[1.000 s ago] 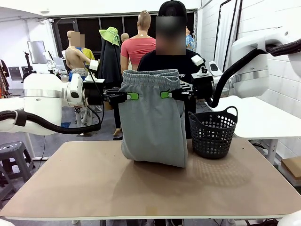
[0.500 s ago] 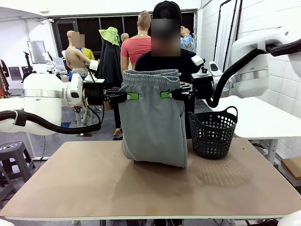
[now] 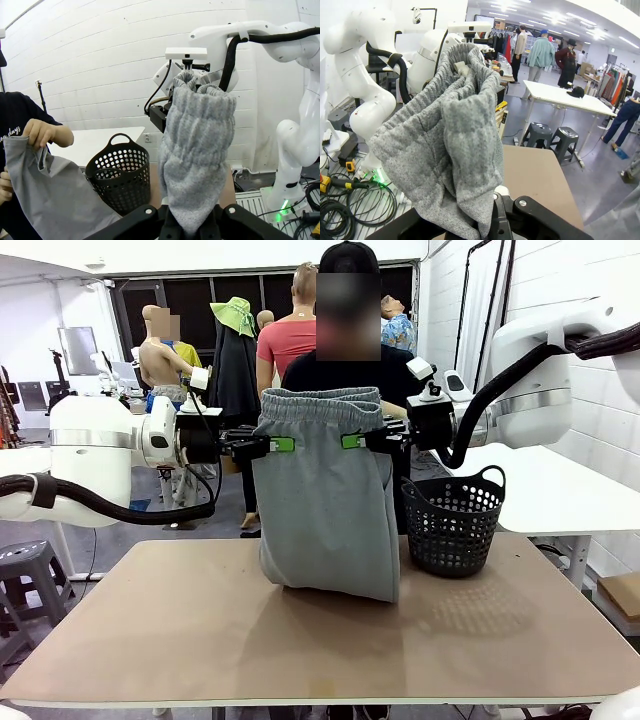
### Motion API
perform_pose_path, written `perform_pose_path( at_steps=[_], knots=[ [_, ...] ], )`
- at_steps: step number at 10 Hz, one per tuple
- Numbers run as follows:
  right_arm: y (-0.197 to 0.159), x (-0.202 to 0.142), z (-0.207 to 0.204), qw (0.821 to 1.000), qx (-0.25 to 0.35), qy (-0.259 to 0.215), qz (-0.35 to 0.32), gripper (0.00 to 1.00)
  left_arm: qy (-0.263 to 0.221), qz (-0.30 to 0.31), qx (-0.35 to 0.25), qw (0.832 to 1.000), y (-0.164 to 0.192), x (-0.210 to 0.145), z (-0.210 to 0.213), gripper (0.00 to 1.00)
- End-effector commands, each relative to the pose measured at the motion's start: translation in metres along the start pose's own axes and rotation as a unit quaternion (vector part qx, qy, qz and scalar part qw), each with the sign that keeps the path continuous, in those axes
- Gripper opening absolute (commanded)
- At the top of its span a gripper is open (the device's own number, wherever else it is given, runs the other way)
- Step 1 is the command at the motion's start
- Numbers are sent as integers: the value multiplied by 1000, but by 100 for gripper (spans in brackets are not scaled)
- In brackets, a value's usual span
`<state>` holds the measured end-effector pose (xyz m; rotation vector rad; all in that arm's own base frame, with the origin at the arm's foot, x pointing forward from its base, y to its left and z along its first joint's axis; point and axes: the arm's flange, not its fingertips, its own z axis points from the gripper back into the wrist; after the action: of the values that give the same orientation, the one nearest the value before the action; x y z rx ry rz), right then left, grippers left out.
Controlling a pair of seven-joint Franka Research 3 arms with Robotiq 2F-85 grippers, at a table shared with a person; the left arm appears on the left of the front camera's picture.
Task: Fold the training pants.
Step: Release the ends of the Training pants and then grab the overlapped ends.
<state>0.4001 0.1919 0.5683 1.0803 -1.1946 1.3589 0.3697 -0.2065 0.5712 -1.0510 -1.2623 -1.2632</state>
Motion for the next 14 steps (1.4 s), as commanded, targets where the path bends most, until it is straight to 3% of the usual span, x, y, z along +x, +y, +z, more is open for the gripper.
perform_pose_path(
  at_steps=[1, 14],
  knots=[
    [1, 2, 0, 1000, 4, -10, -3, 0, -11, -5, 8, 1000, -3, 1, 0, 0],
    [1, 2, 0, 1000, 4, -10, -3, 0, -11, -5, 8, 1000, -3, 1, 0, 0]
  ],
)
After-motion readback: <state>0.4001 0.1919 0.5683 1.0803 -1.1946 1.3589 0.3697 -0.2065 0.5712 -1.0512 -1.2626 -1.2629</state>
